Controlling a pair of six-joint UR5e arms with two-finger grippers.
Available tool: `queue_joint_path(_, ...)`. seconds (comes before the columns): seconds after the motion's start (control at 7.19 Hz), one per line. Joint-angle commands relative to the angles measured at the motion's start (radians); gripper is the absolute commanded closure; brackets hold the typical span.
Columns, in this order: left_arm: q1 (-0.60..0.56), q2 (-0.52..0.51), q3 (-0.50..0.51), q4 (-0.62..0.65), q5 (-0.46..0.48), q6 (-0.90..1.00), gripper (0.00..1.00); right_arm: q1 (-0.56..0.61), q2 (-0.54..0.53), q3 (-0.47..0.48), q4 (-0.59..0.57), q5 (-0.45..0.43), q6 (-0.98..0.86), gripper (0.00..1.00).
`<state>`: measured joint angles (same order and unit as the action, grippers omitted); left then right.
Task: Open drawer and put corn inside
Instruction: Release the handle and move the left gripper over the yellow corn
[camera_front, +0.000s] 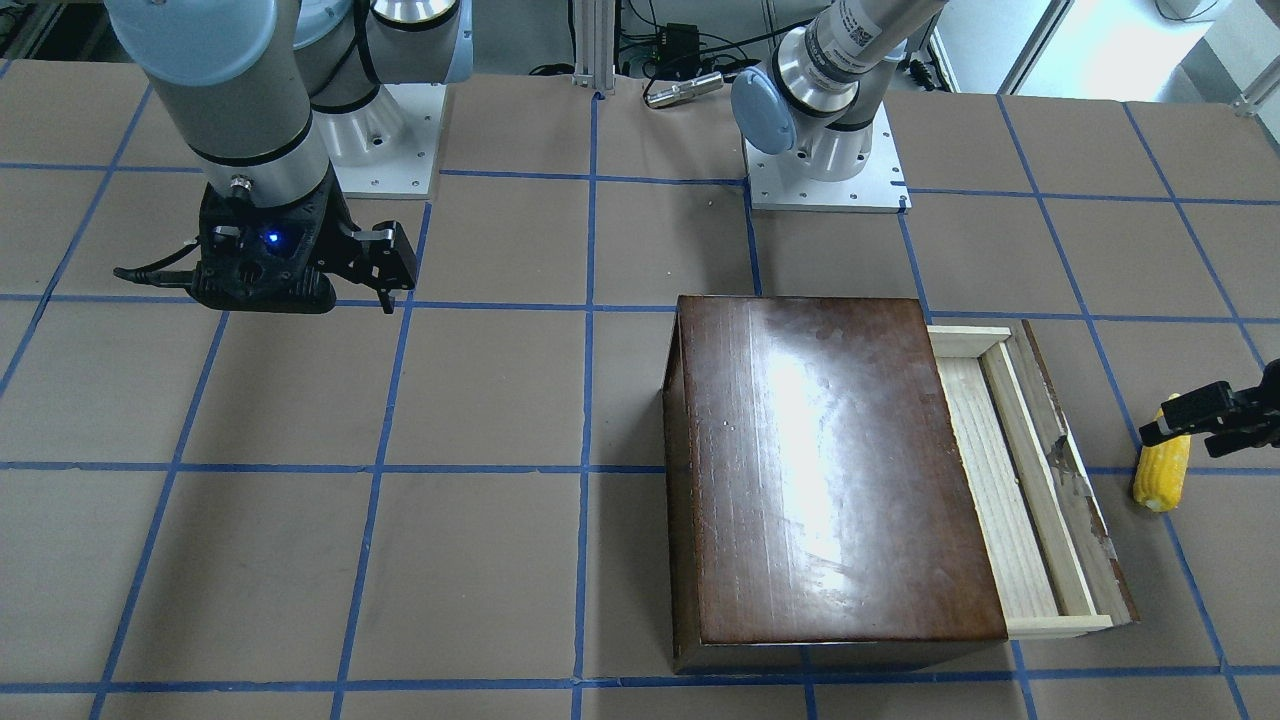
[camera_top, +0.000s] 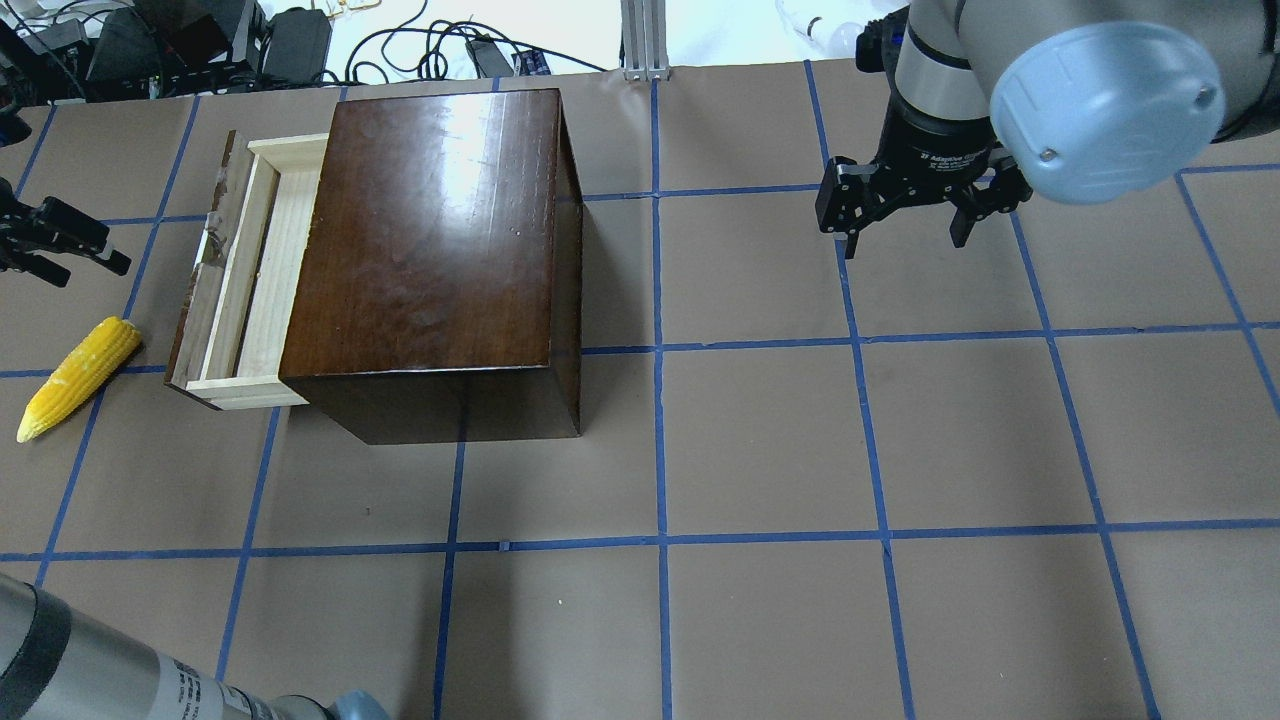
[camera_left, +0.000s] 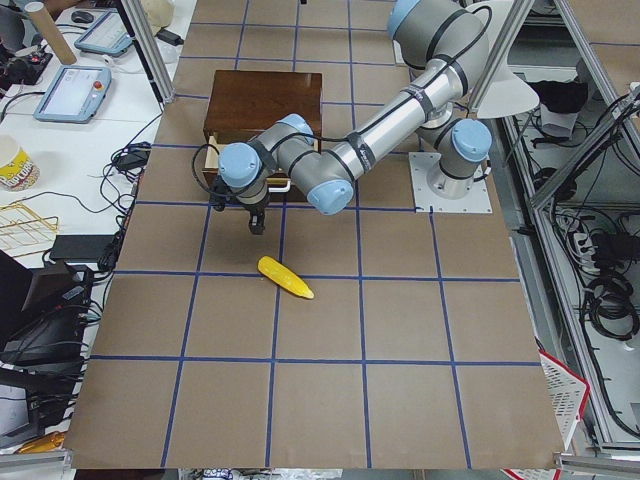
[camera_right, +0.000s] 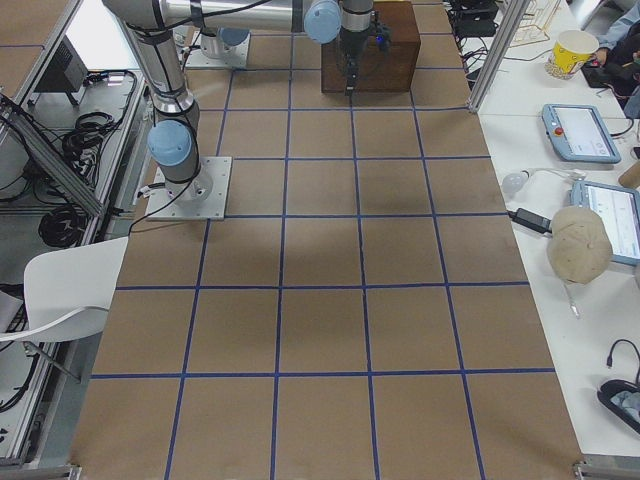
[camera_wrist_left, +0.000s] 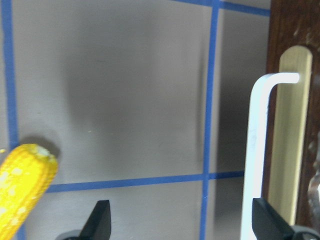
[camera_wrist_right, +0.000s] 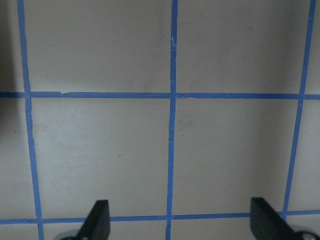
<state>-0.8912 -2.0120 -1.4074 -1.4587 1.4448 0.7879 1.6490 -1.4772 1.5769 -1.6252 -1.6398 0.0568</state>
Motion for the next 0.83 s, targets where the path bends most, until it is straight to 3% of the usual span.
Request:
queue_joint_path(0.0,0.037,-0.014,-0.001,0.024,0.103,0.25,0.0,0.0,0.0,0.0,0.001,0.0,0.0,0.0)
queue_joint_path(0.42,0.054,-0.039,-0.053,0.147,0.141,0.537,0.0,0.0,0.0,0.0,-0.001,0.0,0.0,0.0)
queue_joint_path(0.7,0.058,-0.048,-0.144,0.323,0.161,0.627,0.0,0.0,0.0,0.0,0.001,0.0,0.0,0.0)
